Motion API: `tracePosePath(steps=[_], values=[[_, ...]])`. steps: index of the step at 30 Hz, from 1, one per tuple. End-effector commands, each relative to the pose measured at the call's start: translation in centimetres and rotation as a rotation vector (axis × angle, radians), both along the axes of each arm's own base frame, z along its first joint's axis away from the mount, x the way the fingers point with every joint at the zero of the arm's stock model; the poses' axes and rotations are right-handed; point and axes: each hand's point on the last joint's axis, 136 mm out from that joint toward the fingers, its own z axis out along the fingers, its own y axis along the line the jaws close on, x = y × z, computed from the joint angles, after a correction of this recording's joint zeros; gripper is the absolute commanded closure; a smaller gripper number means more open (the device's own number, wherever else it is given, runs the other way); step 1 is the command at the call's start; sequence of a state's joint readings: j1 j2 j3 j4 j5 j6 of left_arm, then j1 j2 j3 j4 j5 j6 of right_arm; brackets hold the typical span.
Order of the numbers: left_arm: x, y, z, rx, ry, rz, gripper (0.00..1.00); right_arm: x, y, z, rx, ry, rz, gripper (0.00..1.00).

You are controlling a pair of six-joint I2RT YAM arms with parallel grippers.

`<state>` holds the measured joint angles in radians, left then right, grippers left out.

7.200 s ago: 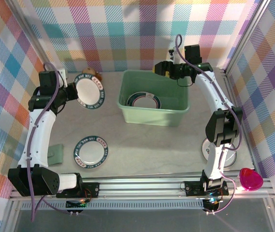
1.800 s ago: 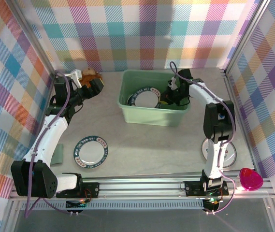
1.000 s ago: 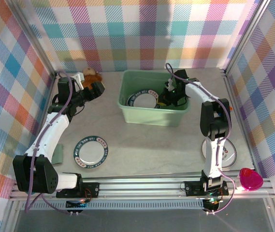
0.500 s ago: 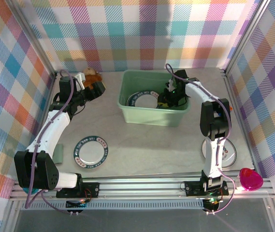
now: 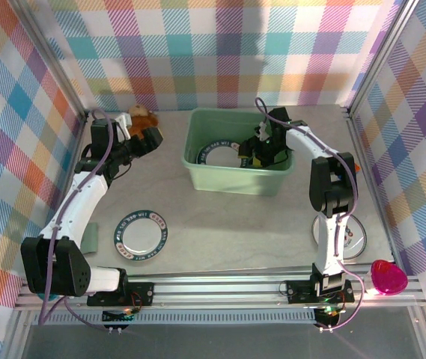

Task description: Place the plates into the plastic bin on the countertop

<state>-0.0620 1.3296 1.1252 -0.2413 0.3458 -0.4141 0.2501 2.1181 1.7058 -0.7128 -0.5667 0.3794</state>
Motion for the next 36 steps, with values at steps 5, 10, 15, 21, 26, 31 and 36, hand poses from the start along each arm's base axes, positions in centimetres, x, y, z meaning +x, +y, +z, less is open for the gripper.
tracePosePath(steps=[5,10,15,21,26,31,36], values=[[-1.9,1.2,0.5,0.096,0.031,-0.001,0.07,0.4,1.6,3.4,0.076,-0.082,0.051,0.29],[-3.7,2.7,-1.1,0.19,0.151,0.03,0.07,0.5,1.0,4.0,0.036,-0.112,0.041,0.23],[-6.2,4.6,-3.6,0.221,0.323,0.139,0.07,0.5,1.2,5.0,0.054,-0.143,0.047,0.19],[-8.9,5.7,-6.4,0.154,0.488,0.289,0.08,0.7,1.1,5.5,0.023,-0.175,0.053,0.15],[-10.9,5.9,-9.0,0.097,0.62,0.377,0.09,0.7,1.7,6.3,0.044,-0.192,0.071,0.13],[-12.4,4.8,-11.5,0.081,0.714,0.396,0.11,0.5,1.6,6.4,0.001,-0.214,0.071,0.12],[-13.1,3.4,-13.3,0.128,0.778,0.39,0.12,0.0,0.0,8.0,-0.082,-0.291,0.064,0.11]])
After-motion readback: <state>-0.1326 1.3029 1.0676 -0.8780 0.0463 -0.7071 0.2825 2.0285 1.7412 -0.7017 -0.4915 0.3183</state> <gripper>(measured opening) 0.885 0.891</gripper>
